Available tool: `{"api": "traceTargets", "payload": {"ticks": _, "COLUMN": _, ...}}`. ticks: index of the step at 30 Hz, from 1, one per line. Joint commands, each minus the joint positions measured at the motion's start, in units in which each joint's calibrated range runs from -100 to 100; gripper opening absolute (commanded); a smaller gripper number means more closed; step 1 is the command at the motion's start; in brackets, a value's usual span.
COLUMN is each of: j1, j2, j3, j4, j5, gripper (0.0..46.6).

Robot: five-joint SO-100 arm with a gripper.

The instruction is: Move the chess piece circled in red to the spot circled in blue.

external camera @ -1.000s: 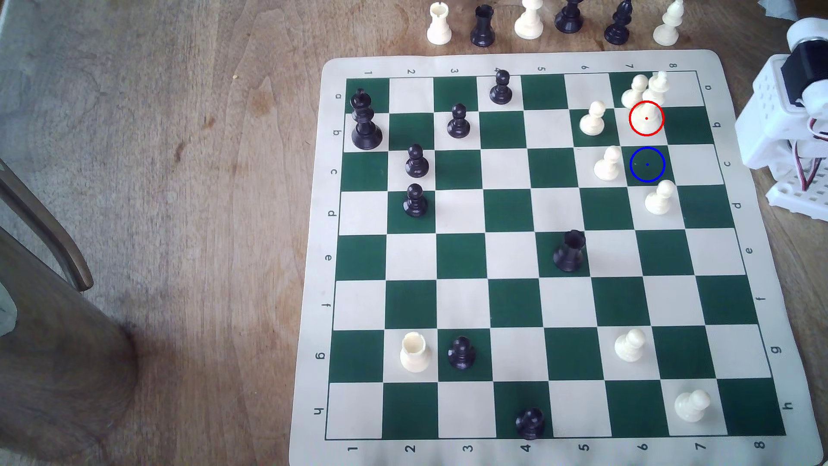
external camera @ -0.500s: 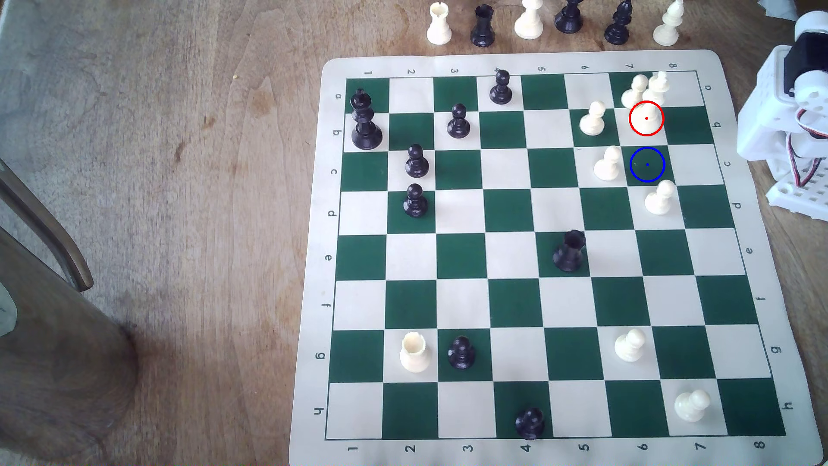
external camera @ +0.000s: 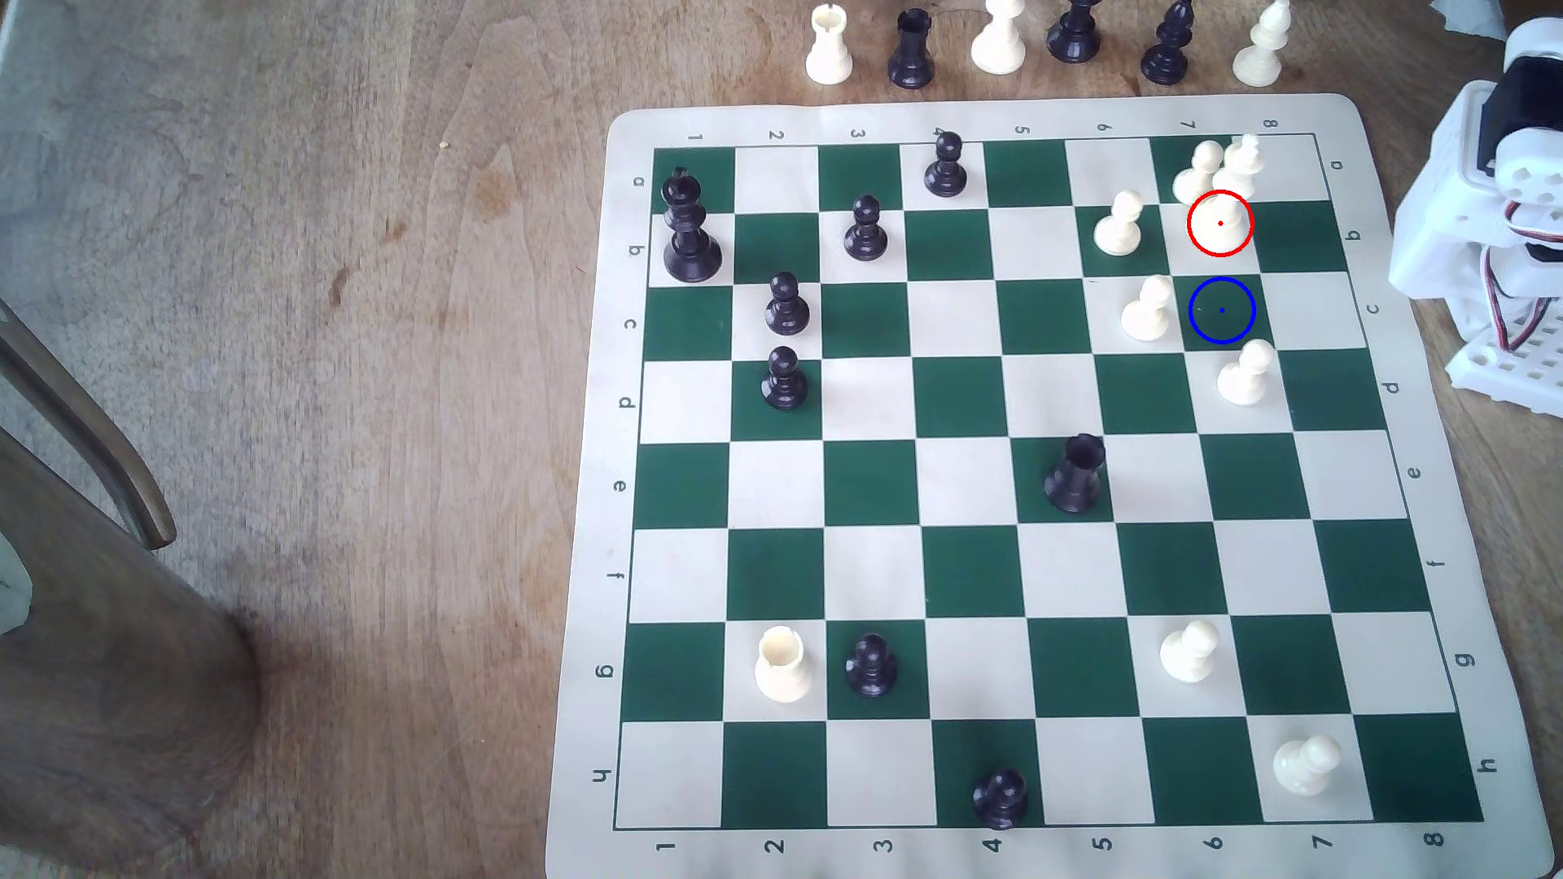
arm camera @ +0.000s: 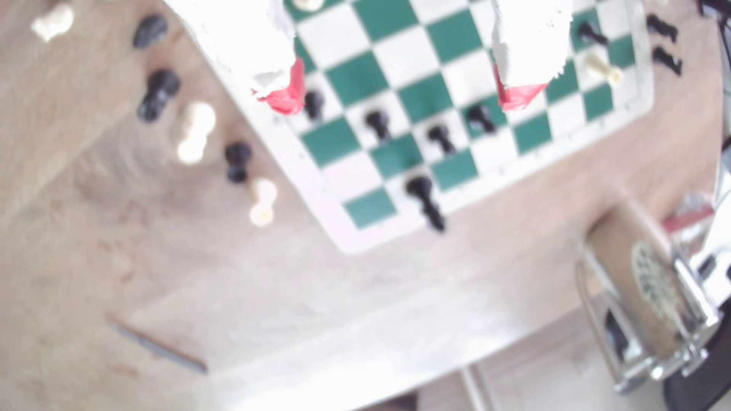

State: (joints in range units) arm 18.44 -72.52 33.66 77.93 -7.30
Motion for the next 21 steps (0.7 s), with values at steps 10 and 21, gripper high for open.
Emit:
{"api": "traceTargets", "payload": {"ticks": 10, "j1": 2.49, "j2": 23.03, "j3": -1.21, "j4": 20.35, "j5": 0.73, "gripper": 24.9}}
{"api": "traceTargets", "payload": {"ticks": 21, "j1": 2.49, "j2": 22.69, "j3": 12.12, "j4": 13.88, "j5": 1.86, "gripper": 28.0}}
